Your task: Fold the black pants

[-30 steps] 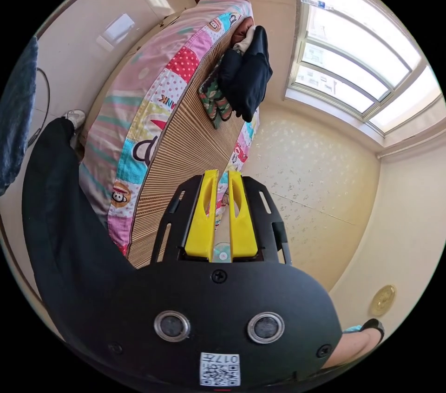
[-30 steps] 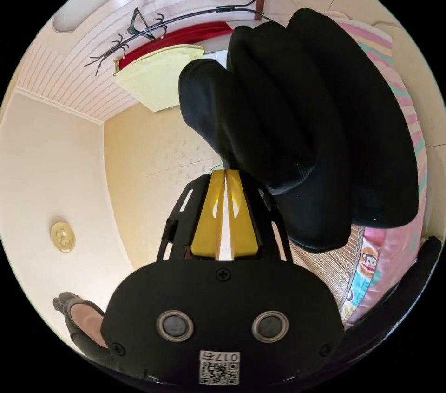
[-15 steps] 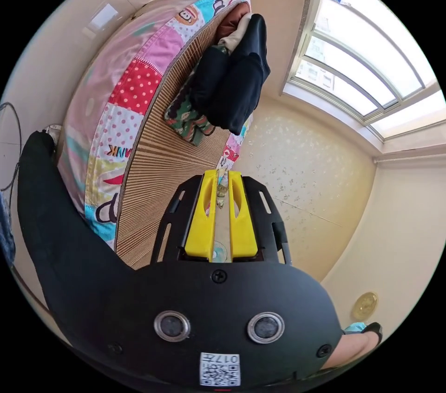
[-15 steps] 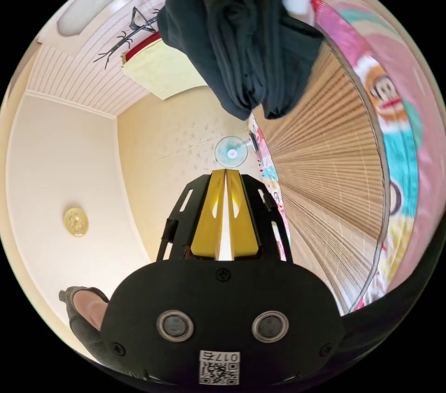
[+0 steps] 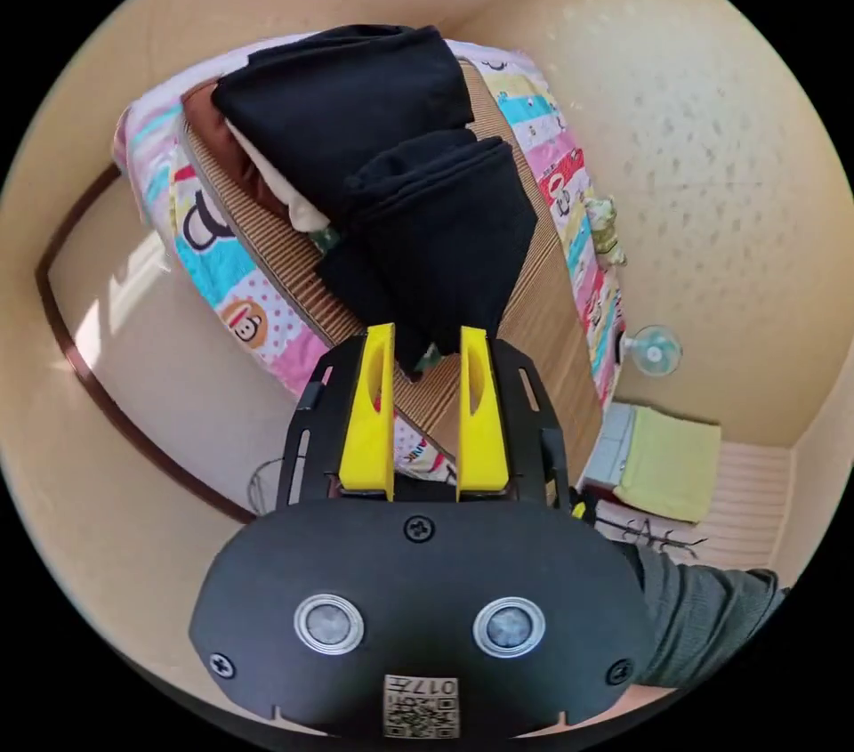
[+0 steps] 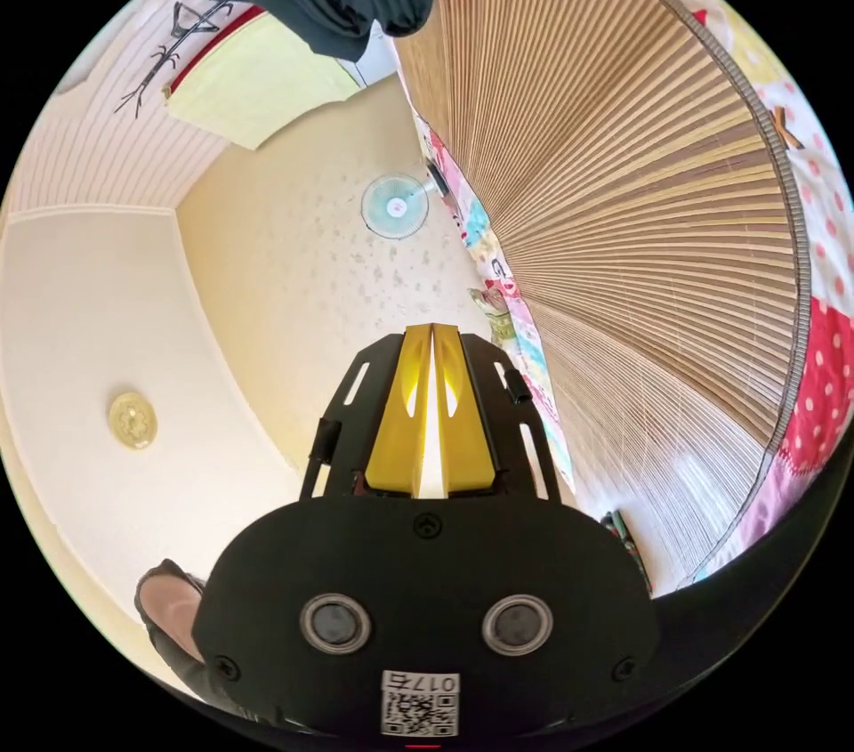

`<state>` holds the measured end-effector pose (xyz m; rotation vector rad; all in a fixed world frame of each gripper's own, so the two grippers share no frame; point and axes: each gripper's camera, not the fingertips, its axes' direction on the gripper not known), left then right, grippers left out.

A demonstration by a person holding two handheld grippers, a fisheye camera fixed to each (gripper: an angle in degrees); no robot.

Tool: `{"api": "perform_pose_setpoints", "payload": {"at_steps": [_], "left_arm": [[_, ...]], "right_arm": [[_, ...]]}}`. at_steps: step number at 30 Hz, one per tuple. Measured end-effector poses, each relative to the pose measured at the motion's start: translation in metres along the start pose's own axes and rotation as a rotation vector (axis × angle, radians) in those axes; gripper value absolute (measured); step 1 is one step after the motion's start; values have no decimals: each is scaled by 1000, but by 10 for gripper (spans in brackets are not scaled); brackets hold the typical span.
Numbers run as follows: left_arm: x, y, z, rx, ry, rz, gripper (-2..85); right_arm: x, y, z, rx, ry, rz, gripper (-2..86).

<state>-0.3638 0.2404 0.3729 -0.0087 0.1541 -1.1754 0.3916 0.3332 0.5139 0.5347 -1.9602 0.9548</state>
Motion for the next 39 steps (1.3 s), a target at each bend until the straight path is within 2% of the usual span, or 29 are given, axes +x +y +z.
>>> {"api": "perform_pose_setpoints", "payload": {"at_steps": [2, 5, 8, 10, 13, 17, 20, 23, 25, 28, 31, 34, 37, 39], "left_arm": [[29, -25, 10, 10, -47, 56, 114], [70, -61, 43, -17, -116, 126, 125], [100, -77, 92, -82, -264, 145, 147], [121, -64, 111, -16, -379, 154, 151], [134, -46, 120, 50, -403, 173, 148], [122, -34, 115, 79, -325, 172, 130], [109, -41, 108, 1, -221, 173, 100], [84, -50, 93, -96, 4, 129, 45], [73, -45, 80, -130, 216, 224, 9], [81, -28, 64, -133, 441, 412, -4], [112, -7, 42, -112, 634, 644, -8], [142, 6, 19, -50, 810, 789, -9], [181, 18, -1, 18, 897, 920, -9], [209, 29, -11, 38, 967, 1014, -9]], "right_arm": [[-9, -1, 0, -17, -18, -29, 3], [-33, -1, -13, 3, 78, -87, 3], [-50, 4, -33, 85, 165, -120, 3], [-55, 9, -43, 146, 170, -148, 4], [-52, 16, -46, 196, 169, -173, 3], [-21, 21, -27, 176, 183, -147, 3], [8, 16, -4, 161, 156, -116, 3], [31, 2, 29, 108, 121, -100, 4], [39, -10, 54, 44, 121, -97, 3], [48, -32, 104, -81, 133, -110, 3], [58, -53, 165, -250, 126, -130, 4], [71, -65, 234, -463, 123, -140, 5], [82, -68, 306, -688, 131, -148, 8], [91, -59, 365, -914, 223, -143, 12]]}}
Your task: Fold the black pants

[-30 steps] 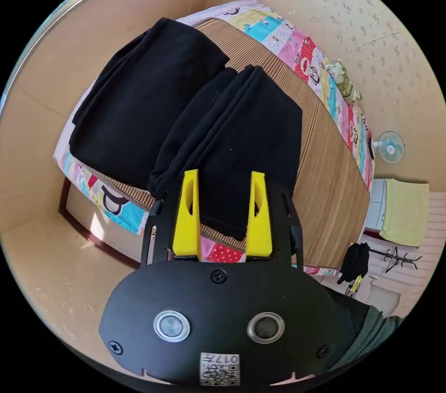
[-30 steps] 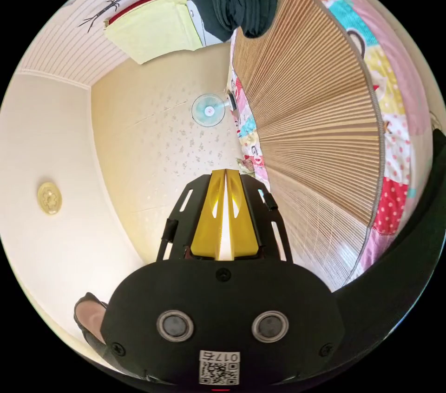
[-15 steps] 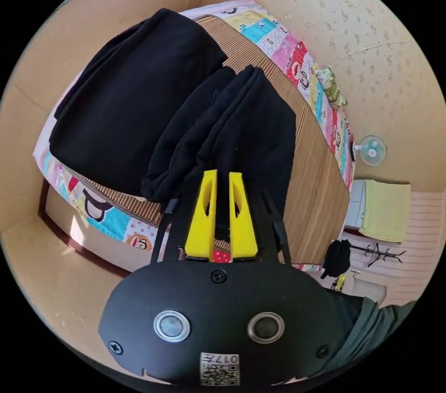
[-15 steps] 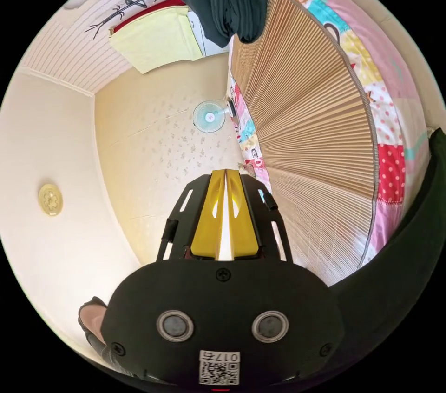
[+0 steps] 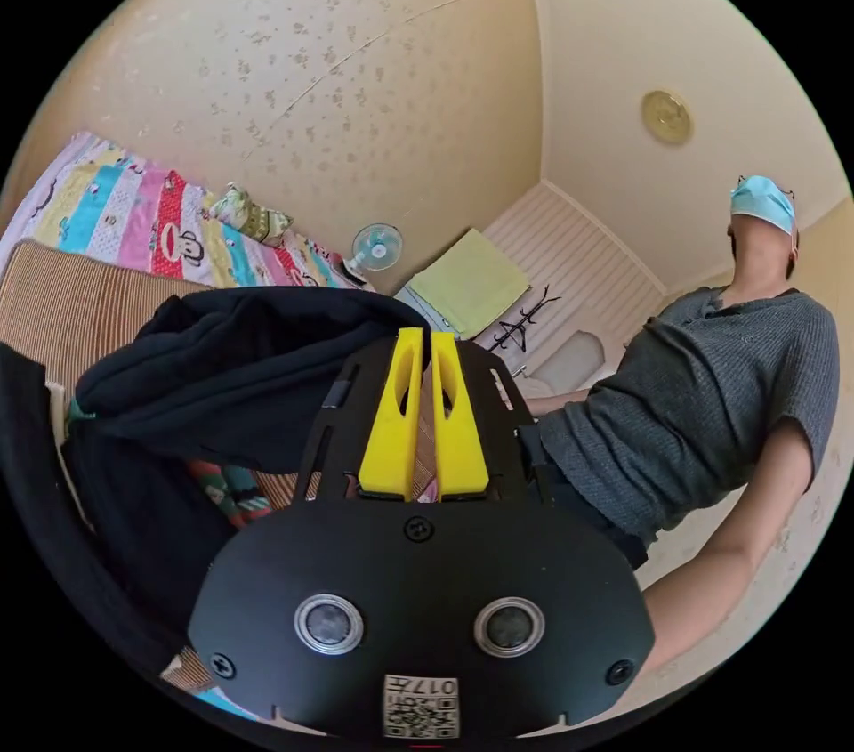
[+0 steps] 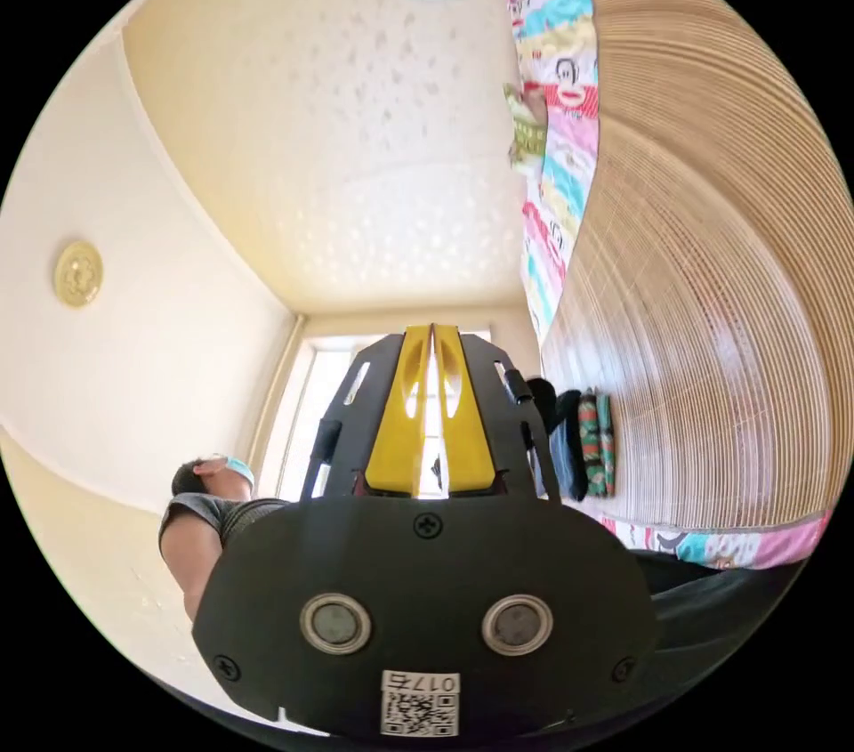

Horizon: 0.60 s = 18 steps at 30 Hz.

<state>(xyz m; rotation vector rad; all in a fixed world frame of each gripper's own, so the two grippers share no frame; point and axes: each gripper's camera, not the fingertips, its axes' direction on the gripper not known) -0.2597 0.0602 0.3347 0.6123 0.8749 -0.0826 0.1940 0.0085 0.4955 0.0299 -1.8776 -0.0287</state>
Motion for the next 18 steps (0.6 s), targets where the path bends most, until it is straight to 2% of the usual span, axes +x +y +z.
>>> {"api": "perform_pose_setpoints", "payload": {"at_steps": [5, 6, 7, 9, 10, 12, 15, 16, 18], "left_arm": [[66, -33, 63, 65, 232, 232, -9], [87, -38, 85, 62, 297, 294, -9], [107, -41, 109, 45, 364, 344, -9], [132, -41, 149, -6, 446, 380, -9], [146, -37, 177, -52, 492, 376, -9], [164, -24, 220, -109, 588, 366, -9], [175, 14, 289, -92, 770, 252, -9], [174, 30, 312, -83, 857, 210, -9], [170, 48, 327, -33, 901, 192, -9]], "right_arm": [[13, -48, 108, -510, 312, 113, 36], [19, -52, 130, -572, 298, 128, 62], [22, -53, 139, -590, 256, 134, 83], [38, -57, 168, -610, -83, 193, 167], [43, -57, 173, -603, -193, 217, 171], [66, -57, 181, -539, -576, 329, 175], [90, -58, 177, -568, -714, 370, 140], [94, -59, 177, -600, -713, 386, 125], [95, -69, 171, -680, -685, 378, 84]]}}
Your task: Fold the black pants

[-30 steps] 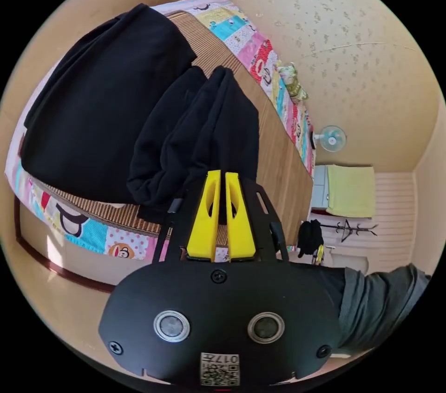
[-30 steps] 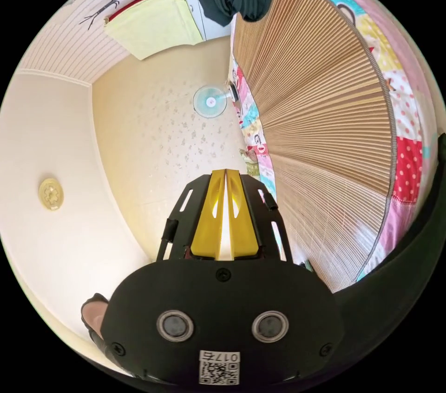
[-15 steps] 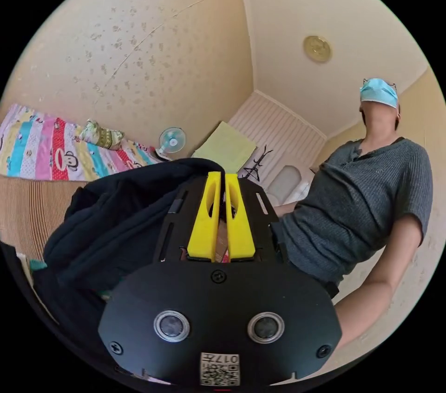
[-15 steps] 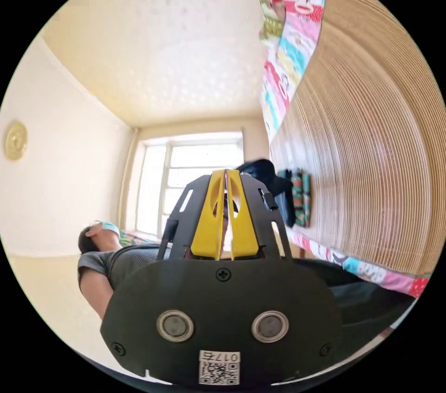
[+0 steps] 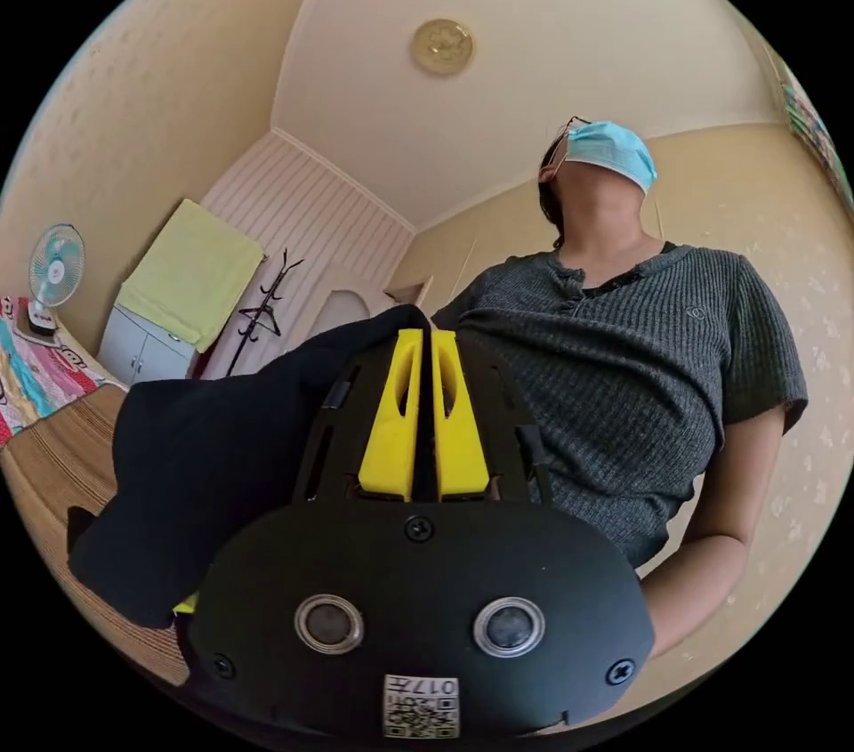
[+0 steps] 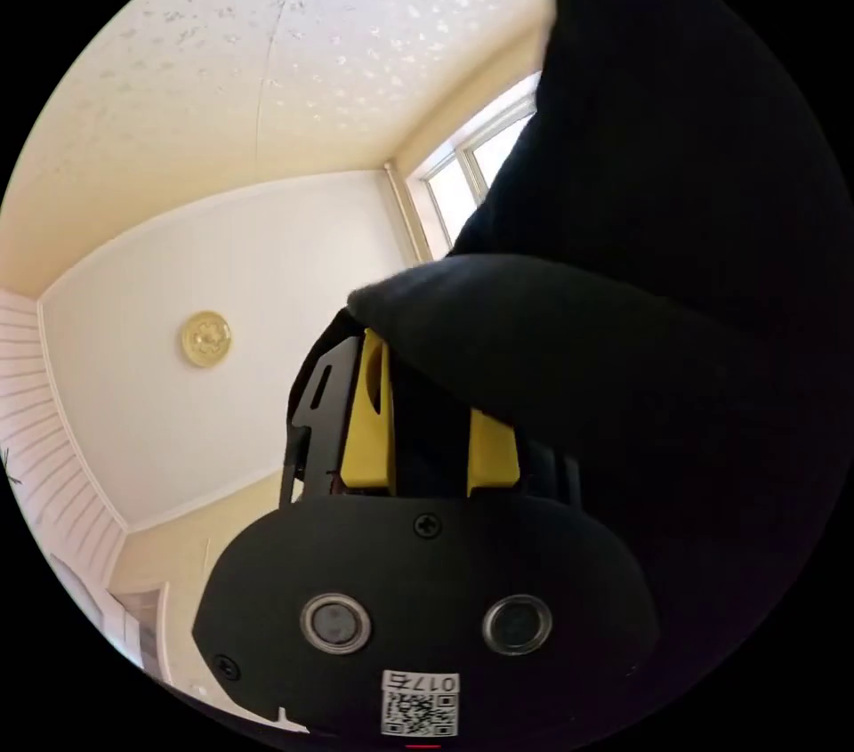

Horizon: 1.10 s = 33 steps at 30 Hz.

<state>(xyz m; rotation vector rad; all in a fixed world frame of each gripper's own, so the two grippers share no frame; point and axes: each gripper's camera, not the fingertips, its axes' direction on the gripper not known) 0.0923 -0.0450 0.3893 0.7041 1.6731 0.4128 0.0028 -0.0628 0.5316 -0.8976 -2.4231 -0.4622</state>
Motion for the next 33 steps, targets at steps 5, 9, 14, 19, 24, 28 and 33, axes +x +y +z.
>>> {"api": "perform_pose_setpoints", "payload": {"at_steps": [5, 9, 14, 19, 24, 28, 33], "left_arm": [[13, 11, -14, 16, -48, 80, -9], [39, 12, -15, -52, -232, 132, -8], [45, 32, -15, -74, -409, 81, -7], [40, 57, -63, 186, -421, 67, -6], [4, 70, -93, 389, -391, 10, 7], [-20, 60, -106, 384, -558, -86, 65], [-34, 36, -78, 115, -905, -101, 120]], "right_arm": [[-76, -10, -29, 40, 95, -240, 6], [-124, -18, -49, -8, -73, -449, -6], [-177, -28, -35, -141, -122, -644, -7], [-229, -31, -7, -282, 152, -734, -7], [-258, -26, 42, -450, 202, -860, -7], [-275, -27, 74, -521, 283, -946, -7], [-297, -37, 113, -533, 433, -1038, -7]]}}
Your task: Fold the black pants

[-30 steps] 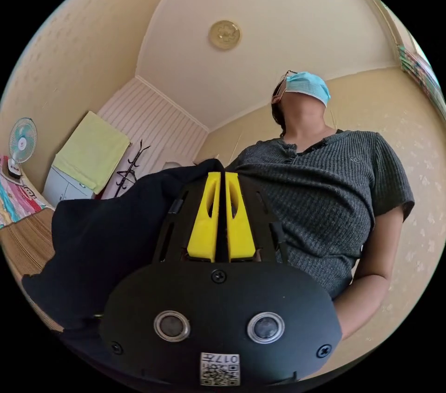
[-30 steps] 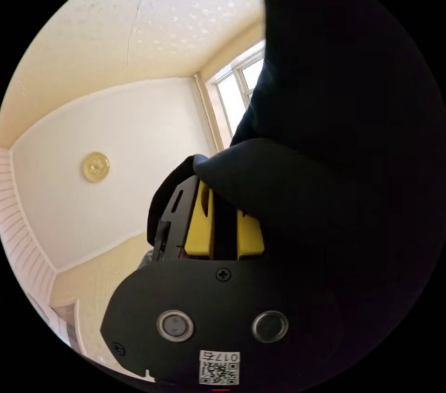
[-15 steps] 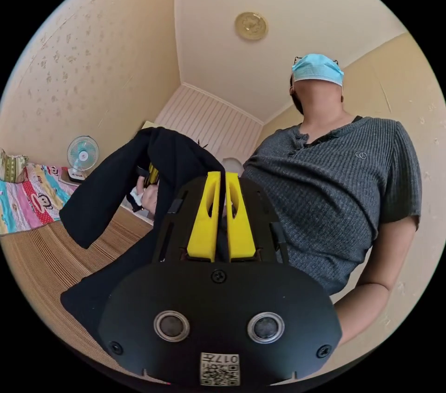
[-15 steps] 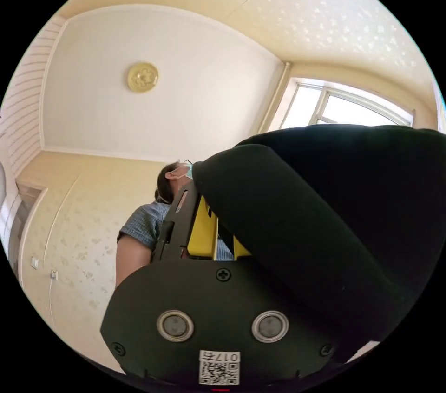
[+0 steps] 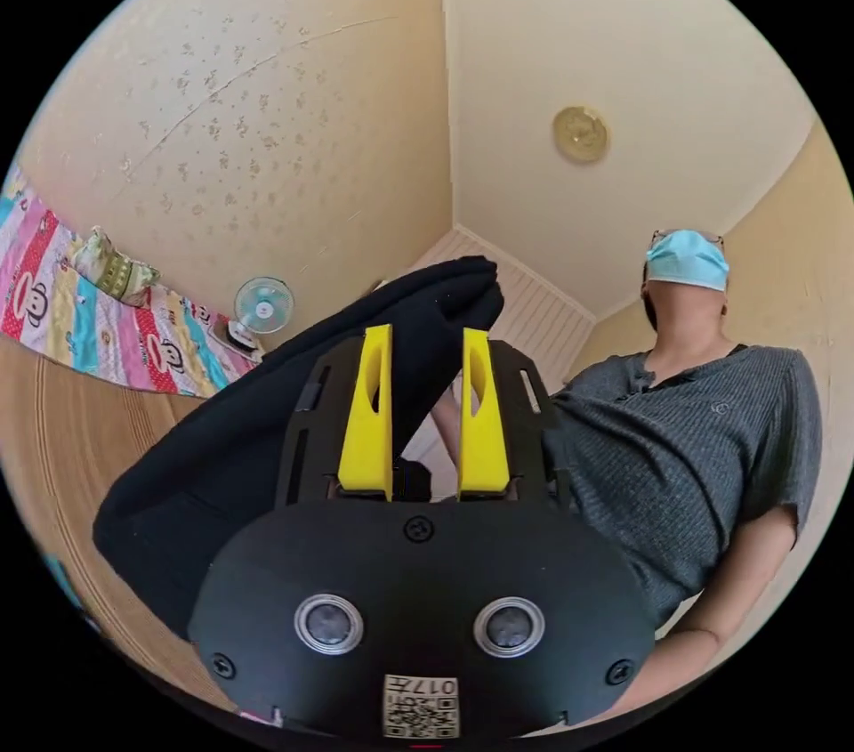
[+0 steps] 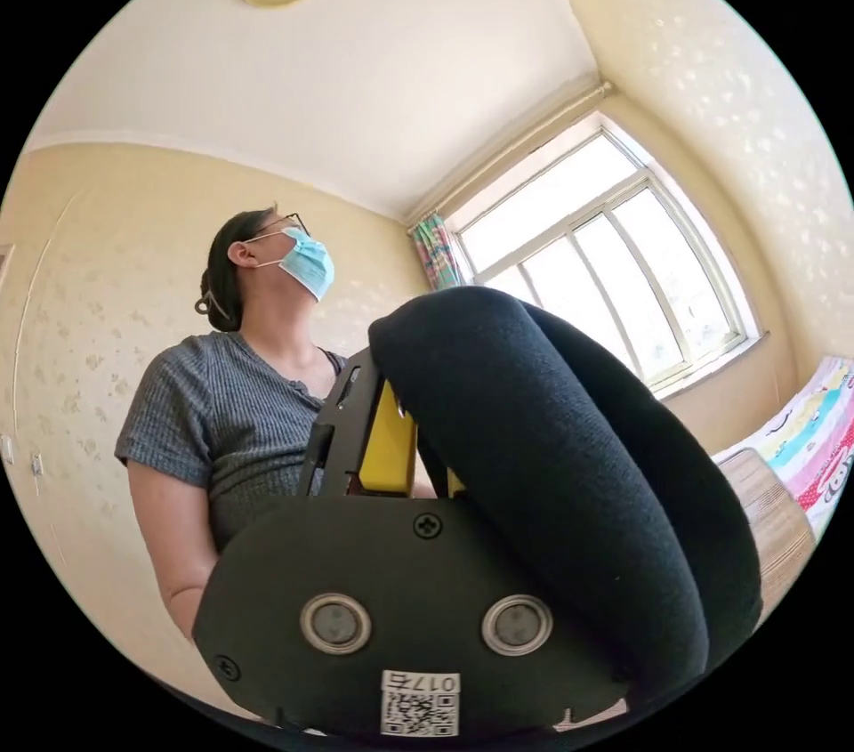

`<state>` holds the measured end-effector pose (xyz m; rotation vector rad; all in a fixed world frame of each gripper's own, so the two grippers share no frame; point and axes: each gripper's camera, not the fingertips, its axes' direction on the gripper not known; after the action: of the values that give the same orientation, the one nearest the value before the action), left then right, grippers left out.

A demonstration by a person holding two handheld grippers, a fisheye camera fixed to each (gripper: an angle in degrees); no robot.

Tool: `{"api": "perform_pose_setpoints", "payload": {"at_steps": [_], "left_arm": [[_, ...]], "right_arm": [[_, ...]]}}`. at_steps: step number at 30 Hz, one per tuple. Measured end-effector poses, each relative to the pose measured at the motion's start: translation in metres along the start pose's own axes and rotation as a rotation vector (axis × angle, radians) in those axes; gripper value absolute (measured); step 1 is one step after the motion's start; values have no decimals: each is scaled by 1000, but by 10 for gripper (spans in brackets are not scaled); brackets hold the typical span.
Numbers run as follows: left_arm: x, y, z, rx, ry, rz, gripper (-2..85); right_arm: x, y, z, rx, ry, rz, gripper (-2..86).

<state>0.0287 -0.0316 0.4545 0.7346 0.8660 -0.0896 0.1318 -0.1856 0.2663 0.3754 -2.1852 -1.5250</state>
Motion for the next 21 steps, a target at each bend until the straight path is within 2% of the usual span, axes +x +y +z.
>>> {"api": "perform_pose_setpoints", "payload": {"at_steps": [4, 11, 13, 16, 18, 21], "left_arm": [[6, 3, 49, -150, -155, 42, 140], [-10, 18, 105, -338, -239, 17, 146], [-22, 22, 121, -380, -241, -12, 147], [-29, 18, 138, -386, -205, -8, 146], [-30, 11, 146, -396, -196, 15, 146], [-32, -4, 154, -424, -233, 60, 160]], "right_arm": [[3, -25, 16, -7, 2, -56, -7], [-25, -95, 19, 66, 145, -210, -7], [-43, -118, 28, 39, 243, -265, -7], [-73, -151, 51, 10, 508, -325, -7], [-90, -169, 68, 47, 730, -347, -7], [-105, -186, 81, 114, 934, -378, -7]]}}
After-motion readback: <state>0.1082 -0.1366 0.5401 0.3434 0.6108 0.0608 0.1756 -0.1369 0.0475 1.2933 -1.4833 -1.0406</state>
